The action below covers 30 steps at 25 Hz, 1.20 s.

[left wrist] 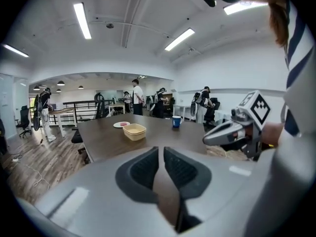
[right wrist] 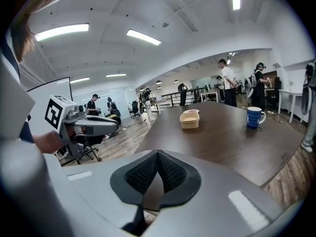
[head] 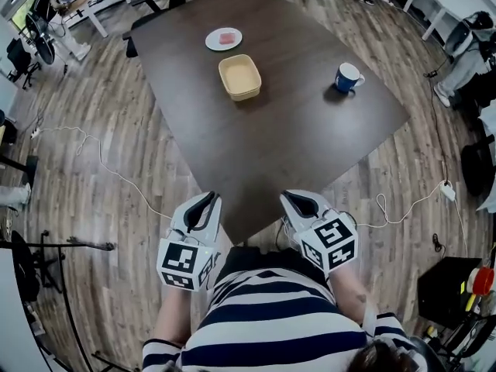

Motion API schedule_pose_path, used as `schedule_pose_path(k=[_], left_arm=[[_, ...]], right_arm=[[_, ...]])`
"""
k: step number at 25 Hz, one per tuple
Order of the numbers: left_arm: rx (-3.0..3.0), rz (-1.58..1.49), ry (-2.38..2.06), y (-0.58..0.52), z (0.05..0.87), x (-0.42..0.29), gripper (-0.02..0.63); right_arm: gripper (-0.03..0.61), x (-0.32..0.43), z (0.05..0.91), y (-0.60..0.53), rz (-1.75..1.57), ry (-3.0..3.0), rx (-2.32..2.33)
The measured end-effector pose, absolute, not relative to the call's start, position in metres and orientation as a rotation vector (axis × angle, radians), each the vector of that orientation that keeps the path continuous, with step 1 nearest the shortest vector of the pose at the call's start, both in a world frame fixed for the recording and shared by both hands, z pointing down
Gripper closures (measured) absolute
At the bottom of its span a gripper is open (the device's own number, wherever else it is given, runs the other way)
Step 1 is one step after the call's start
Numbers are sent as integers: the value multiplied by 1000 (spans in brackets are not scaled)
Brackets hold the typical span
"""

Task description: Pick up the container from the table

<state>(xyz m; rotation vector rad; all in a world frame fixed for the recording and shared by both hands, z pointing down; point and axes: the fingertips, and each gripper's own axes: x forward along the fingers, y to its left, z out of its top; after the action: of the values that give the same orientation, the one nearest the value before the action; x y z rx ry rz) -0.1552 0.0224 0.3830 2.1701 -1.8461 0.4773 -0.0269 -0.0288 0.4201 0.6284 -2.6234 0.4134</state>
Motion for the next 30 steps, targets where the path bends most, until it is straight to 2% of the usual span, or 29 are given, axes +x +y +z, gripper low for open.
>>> schedule_pose_path(k=[14, 30], left_arm=[[2368, 711, -1575, -88, 404, -220, 614], [2495, 879, -1395, -207, 436, -249, 614]], right_arm=[[583, -103, 423, -97, 452, -2554, 723], [583, -121, 455, -151, 574, -2452, 877]])
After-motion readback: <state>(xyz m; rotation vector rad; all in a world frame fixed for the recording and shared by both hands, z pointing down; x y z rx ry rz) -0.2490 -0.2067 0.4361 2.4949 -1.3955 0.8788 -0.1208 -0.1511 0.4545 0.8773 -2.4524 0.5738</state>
